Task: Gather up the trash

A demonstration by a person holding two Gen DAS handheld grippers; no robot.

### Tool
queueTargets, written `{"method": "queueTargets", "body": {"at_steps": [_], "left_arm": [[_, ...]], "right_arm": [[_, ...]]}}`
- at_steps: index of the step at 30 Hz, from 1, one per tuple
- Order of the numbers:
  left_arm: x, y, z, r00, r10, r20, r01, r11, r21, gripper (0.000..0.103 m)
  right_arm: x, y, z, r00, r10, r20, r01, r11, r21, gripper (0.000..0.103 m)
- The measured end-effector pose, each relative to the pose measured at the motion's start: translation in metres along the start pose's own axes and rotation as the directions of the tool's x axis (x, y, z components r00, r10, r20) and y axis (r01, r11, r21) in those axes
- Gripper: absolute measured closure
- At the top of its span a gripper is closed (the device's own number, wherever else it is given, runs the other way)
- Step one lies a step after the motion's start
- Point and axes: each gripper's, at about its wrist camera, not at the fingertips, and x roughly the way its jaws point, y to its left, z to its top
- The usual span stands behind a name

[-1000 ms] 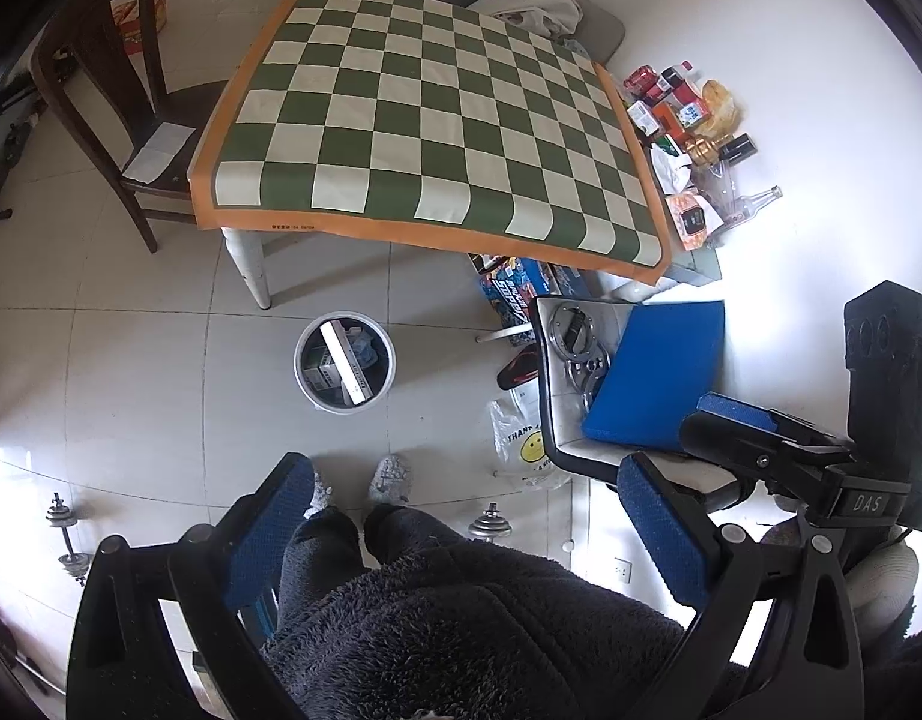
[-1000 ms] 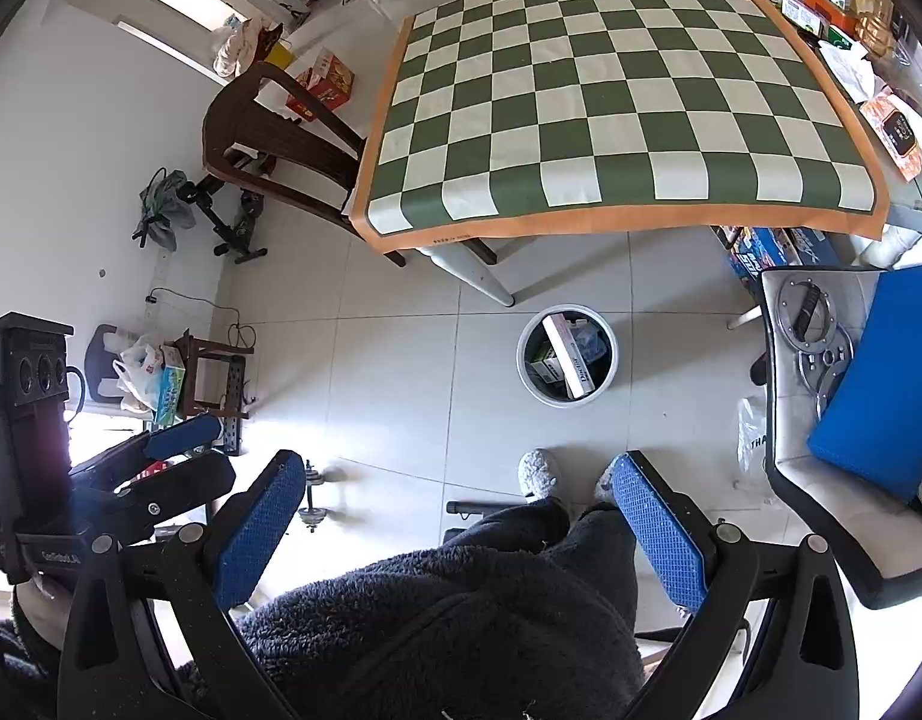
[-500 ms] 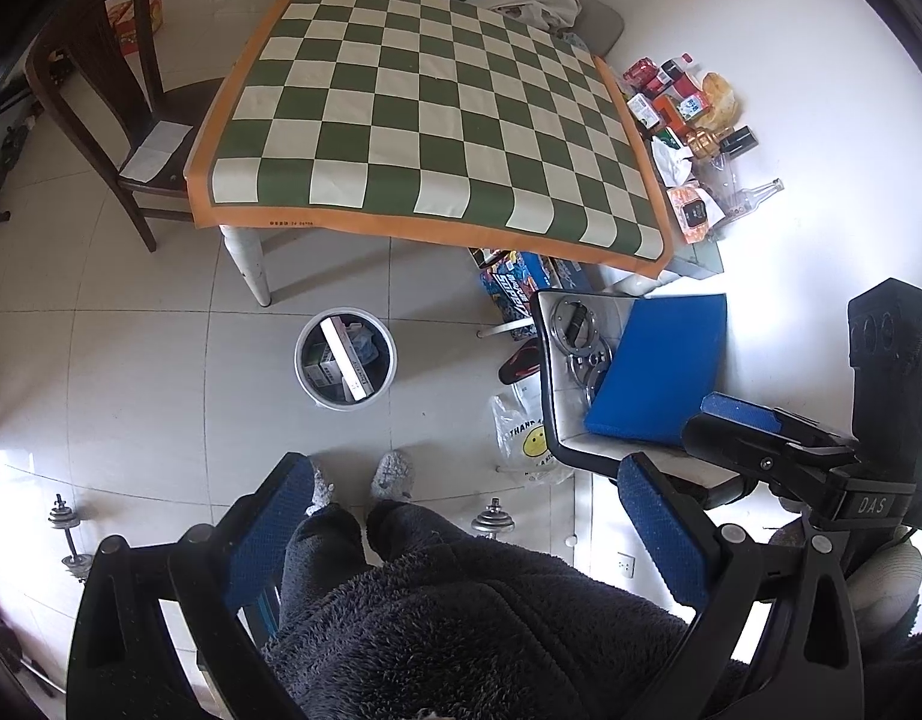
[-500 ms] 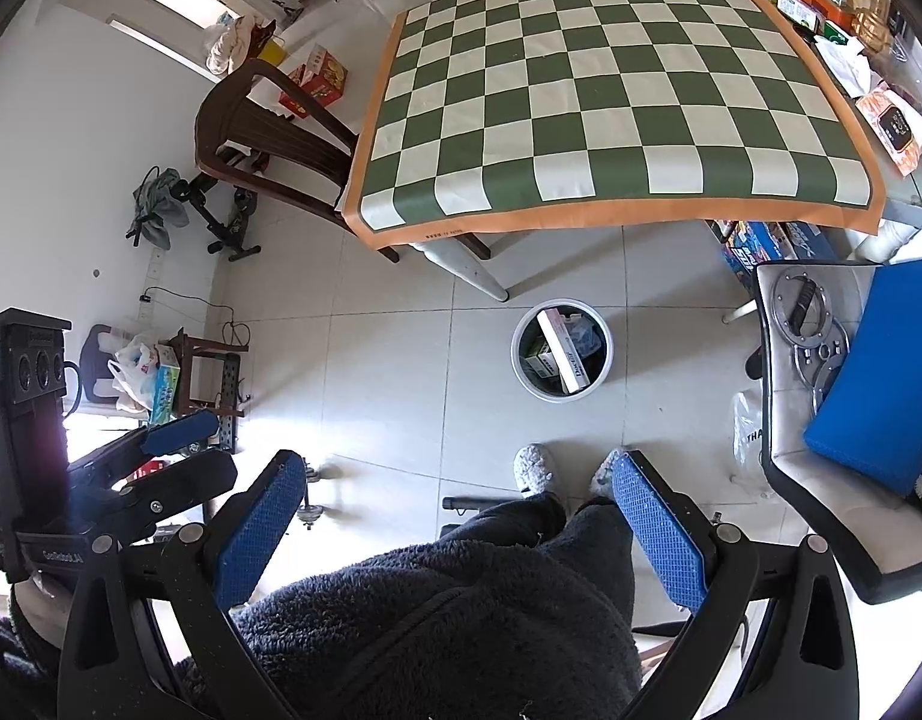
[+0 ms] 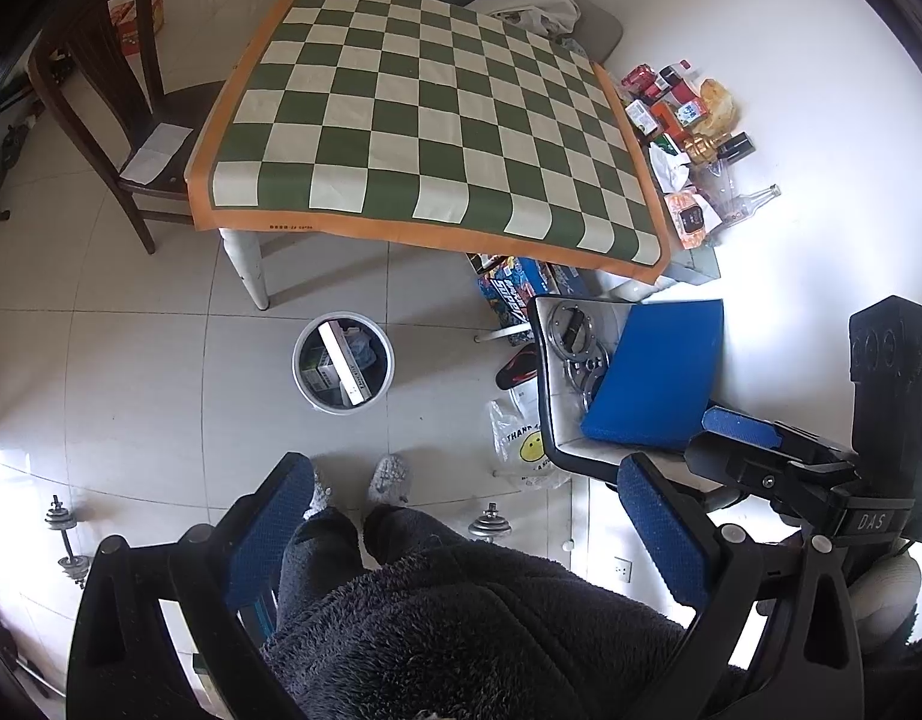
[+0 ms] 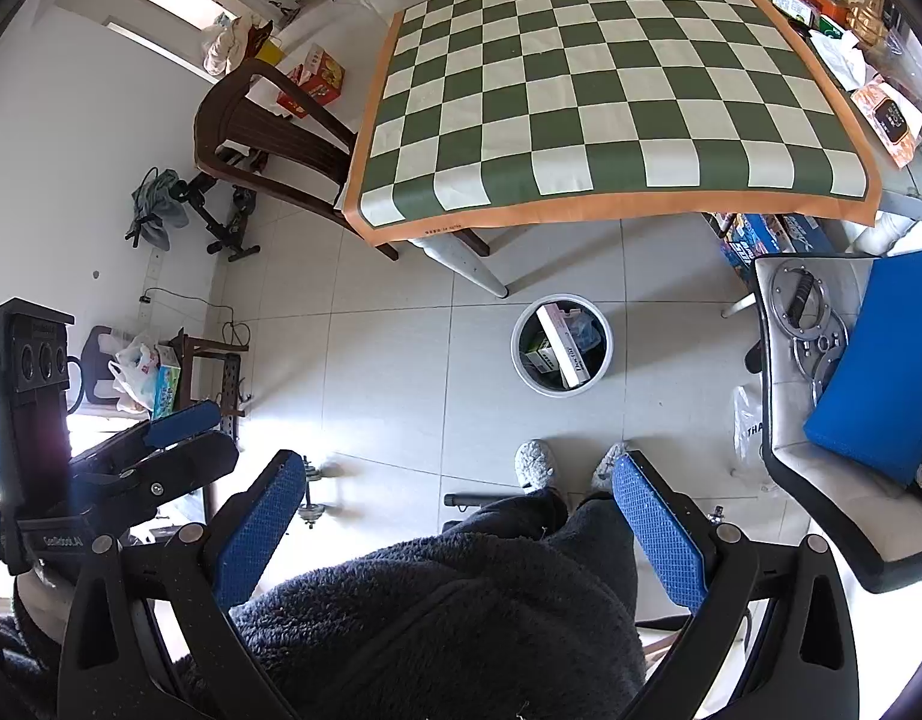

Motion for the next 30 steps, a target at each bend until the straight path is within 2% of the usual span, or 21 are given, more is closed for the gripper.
{"method": "queueTargets", "body": {"at_steps": [6, 30], "left_arm": [[0.0001, -0.0002, 0.0, 1.0, 0.002, 0.001, -0.002, 1.0, -0.004, 0.0], [-0.0028, 0.003, 0.0, 1.0, -0.002, 0.001, 0.002, 1.0, 0.002, 0.0]], "right_arm": [[0.0007, -0.0009, -0.0096, 1.0, -0.003, 0.008, 0.003, 1.0, 0.004, 0.0], [0.0013, 0.0016, -0.0091, 1.0, -0.004, 0.008, 0.004, 1.0, 0.007, 0.0]]}}
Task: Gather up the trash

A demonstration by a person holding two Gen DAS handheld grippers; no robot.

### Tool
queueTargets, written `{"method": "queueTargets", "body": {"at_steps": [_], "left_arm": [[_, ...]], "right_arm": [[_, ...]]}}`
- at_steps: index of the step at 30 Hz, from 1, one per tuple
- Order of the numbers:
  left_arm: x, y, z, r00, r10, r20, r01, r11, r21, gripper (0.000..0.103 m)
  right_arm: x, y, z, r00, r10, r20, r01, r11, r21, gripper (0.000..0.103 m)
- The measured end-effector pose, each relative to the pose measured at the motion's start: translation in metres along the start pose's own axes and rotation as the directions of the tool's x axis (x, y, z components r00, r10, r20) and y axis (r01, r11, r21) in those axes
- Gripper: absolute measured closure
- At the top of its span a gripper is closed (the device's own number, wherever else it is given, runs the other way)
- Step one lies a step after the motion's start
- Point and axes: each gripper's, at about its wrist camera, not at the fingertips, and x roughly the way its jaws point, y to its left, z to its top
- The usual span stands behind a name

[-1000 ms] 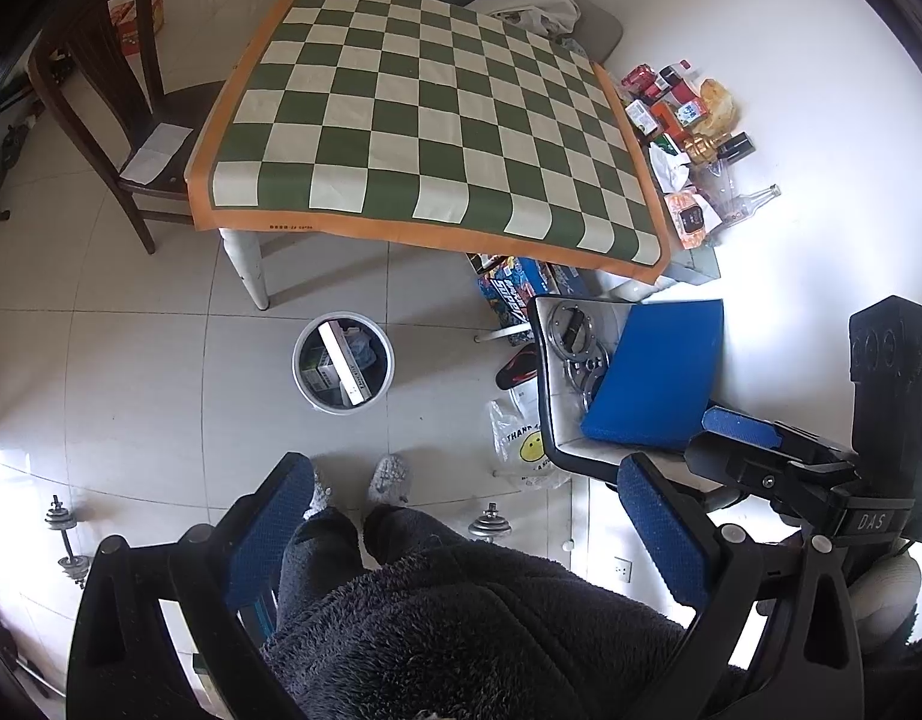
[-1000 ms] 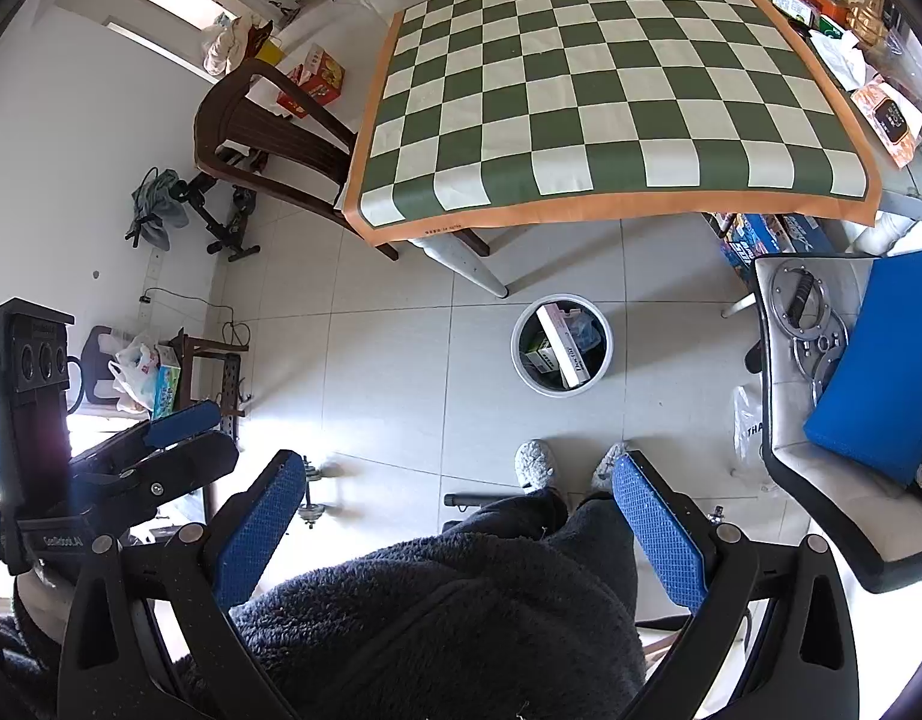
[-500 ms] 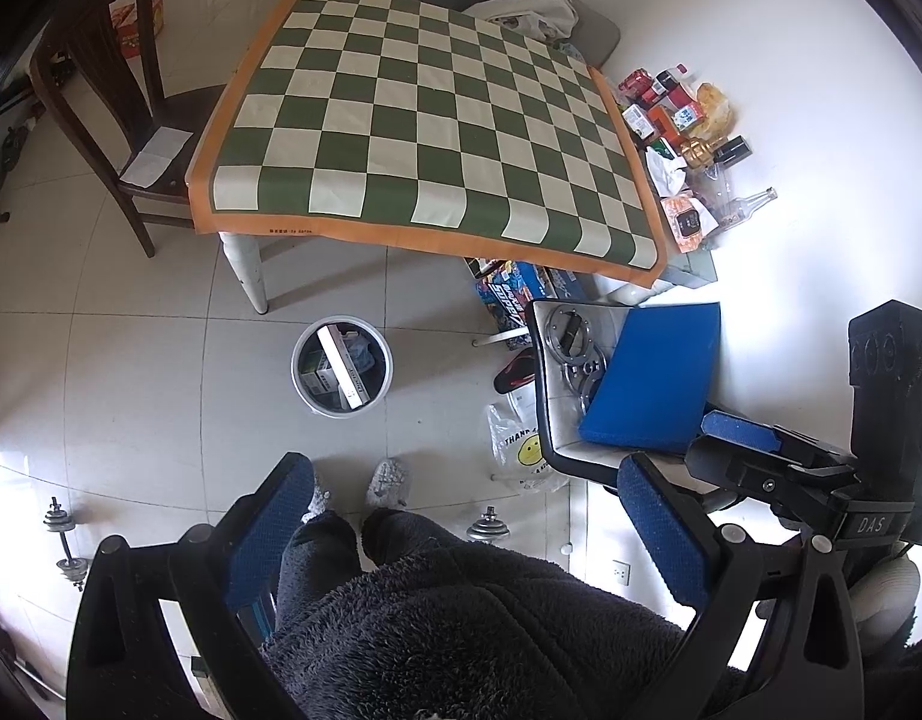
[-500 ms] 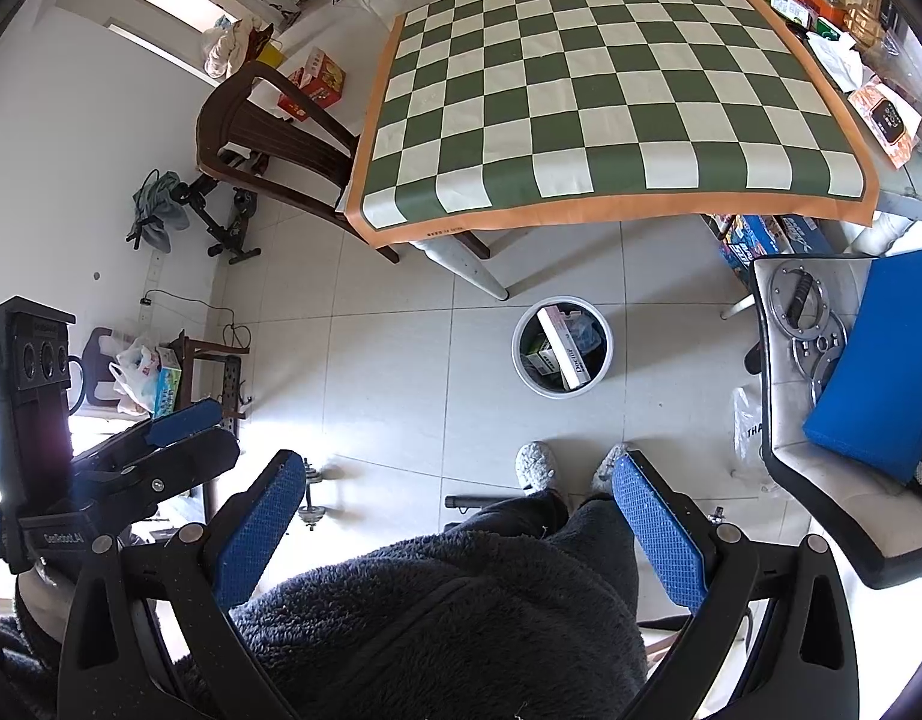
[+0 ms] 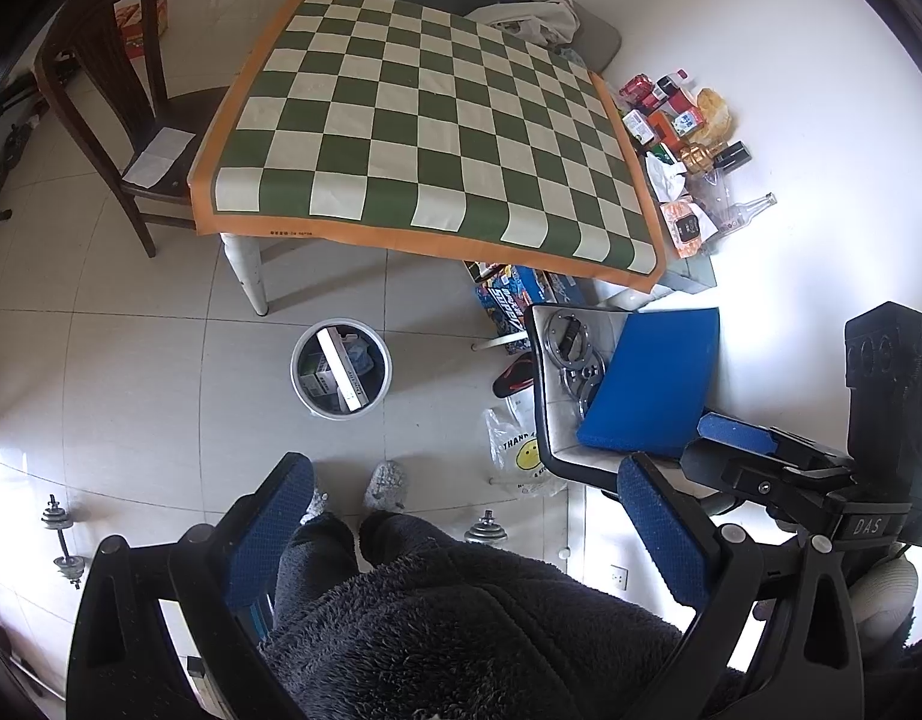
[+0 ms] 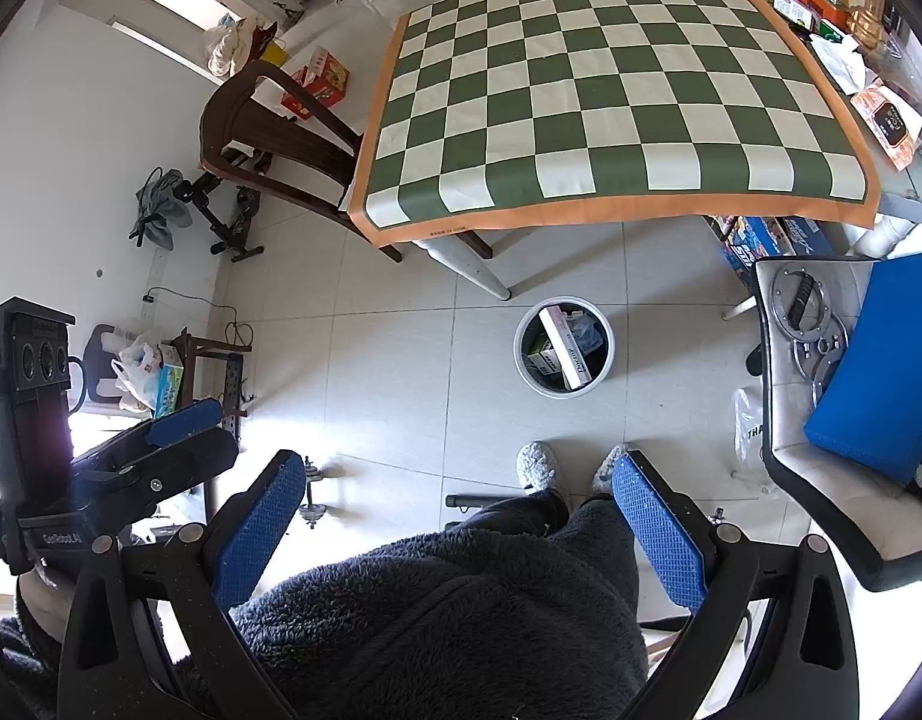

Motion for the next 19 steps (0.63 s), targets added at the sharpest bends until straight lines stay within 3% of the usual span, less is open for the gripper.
{"method": "queueTargets", "body": {"at_steps": [19], "left_arm": [[-0.0017, 0.0013, -0.001, 1.0, -0.003, 0.004, 0.003, 1.0, 0.013, 0.0]], "right_arm": [[-0.0006, 0.0036, 0.001, 1.0, 0.008, -0.001, -0.008, 1.0, 0.004, 0.0]]}}
